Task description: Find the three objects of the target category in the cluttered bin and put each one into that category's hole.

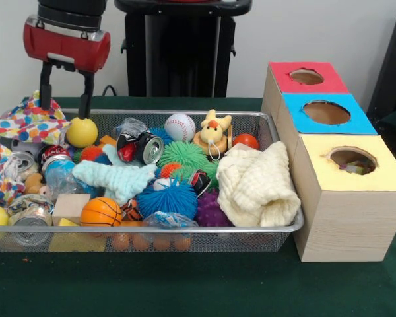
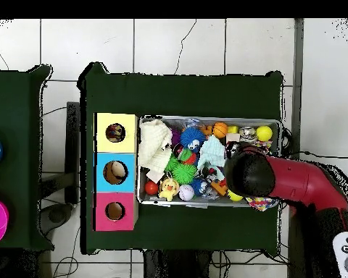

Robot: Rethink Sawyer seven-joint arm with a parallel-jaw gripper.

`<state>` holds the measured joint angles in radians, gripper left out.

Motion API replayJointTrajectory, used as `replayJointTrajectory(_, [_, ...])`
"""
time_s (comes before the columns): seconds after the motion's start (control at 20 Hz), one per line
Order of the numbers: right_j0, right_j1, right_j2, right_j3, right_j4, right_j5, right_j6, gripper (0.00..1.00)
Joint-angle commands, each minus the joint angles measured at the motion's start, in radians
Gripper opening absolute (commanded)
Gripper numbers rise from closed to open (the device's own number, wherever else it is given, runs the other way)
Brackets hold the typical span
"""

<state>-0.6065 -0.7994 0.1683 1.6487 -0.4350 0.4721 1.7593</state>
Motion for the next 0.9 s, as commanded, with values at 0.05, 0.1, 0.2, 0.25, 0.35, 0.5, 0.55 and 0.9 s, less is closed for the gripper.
replayJointTrajectory(0.05, [-0.065, 0.026, 0.073, 0.037, -0.065, 0.107, -0.182, 1.00])
replayJointTrajectory(0.1, [-0.071, 0.031, 0.072, 0.047, -0.066, 0.107, -0.177, 1.00])
replayJointTrajectory(0.2, [-0.089, 0.041, 0.078, 0.066, -0.074, 0.091, -0.175, 1.00])
replayJointTrajectory(0.25, [-0.102, 0.050, 0.084, 0.074, -0.078, 0.078, -0.175, 1.00])
replayJointTrajectory(0.35, [-0.129, 0.067, 0.098, 0.091, -0.087, 0.051, -0.179, 1.00])
replayJointTrajectory(0.5, [-0.160, 0.085, 0.114, 0.115, -0.094, 0.034, -0.183, 1.00])
replayJointTrajectory(0.55, [-0.167, 0.088, 0.117, 0.123, -0.097, 0.026, -0.179, 1.00])
replayJointTrajectory(0.9, [-0.159, 0.132, 0.121, 0.132, -0.110, -0.022, -0.117, 1.00])
